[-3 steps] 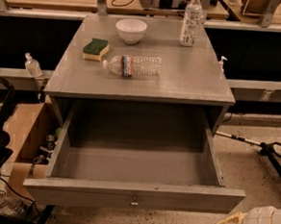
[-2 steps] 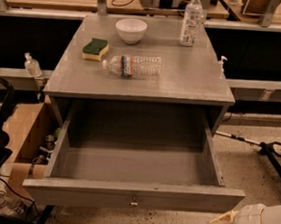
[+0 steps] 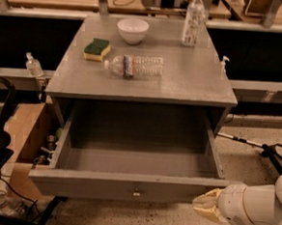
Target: Close top drawer
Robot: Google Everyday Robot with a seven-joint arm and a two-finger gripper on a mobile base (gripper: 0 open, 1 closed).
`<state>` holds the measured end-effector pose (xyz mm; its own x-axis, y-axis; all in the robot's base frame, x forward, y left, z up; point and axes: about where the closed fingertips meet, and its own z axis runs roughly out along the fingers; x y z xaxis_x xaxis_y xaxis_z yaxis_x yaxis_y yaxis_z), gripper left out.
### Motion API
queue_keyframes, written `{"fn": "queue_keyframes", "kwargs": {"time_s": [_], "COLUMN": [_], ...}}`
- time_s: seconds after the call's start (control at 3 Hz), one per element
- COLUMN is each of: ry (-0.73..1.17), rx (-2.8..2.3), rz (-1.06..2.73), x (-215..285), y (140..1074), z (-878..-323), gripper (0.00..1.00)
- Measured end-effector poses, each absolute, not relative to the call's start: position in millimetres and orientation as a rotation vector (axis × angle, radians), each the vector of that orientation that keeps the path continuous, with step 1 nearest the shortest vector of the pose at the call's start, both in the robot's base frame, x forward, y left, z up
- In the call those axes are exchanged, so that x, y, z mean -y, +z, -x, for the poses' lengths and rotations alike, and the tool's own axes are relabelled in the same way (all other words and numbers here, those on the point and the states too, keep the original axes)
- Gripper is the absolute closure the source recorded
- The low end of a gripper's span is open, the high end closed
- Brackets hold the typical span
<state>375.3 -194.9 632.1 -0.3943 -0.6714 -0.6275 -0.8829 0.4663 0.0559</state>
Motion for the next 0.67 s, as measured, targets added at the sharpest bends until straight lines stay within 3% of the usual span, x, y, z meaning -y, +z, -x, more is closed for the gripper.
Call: {"fn": "queue_keyframes", "kwargs": {"time_s": [0.33,0.67], "ry": [0.524,0.513], "rx": [-2.186,-2.164], "rz": [1.288,1.280], "x": [195,194], "y": [632,630], "z": [-375,-425], "gripper": [1.00,1.00]}}
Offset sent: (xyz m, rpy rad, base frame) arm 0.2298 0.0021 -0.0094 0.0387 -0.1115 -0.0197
